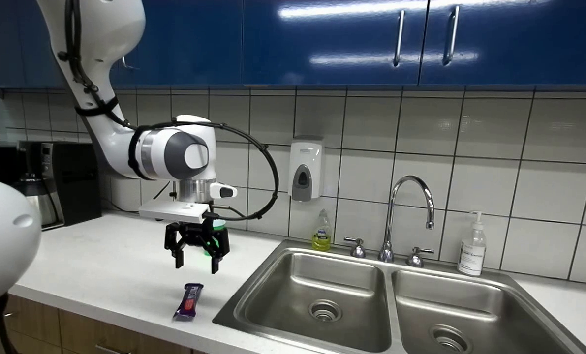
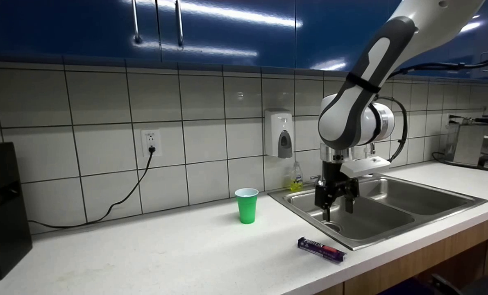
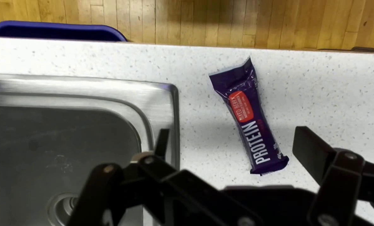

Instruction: Remove the chocolate bar from the sink

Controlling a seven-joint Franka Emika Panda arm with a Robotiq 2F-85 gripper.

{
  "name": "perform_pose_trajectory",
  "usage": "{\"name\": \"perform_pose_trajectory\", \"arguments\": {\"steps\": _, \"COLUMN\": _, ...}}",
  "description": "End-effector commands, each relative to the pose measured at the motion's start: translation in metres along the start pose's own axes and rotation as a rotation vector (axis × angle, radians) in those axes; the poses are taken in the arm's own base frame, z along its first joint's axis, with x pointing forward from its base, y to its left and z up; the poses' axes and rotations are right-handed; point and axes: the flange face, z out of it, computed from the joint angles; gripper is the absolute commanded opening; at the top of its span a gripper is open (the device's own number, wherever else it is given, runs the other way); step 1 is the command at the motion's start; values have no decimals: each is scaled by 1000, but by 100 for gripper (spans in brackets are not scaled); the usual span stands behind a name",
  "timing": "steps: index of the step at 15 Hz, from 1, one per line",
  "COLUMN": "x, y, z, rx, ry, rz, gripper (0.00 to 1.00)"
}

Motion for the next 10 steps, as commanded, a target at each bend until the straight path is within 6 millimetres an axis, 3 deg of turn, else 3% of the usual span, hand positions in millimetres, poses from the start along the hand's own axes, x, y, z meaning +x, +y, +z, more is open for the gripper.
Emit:
{"name": "perform_pose_trajectory", "arguments": {"steps": 1, "x": -7, "y": 4, "z": -15, "rx": -30, "ry": -41, "rz": 29, "gripper": 100}}
{"name": "perform_pose_trajectory", "arguments": {"steps": 2, "x": -3, "y": 3, "z": -5, "rx": -5, "ry": -22, "rz": 11, "gripper": 100}}
{"name": "perform_pose_trajectory", "arguments": {"steps": 10, "x": -5, "y": 3, "z": -8, "rx": -7, "ry": -33, "rz": 18, "gripper": 100}}
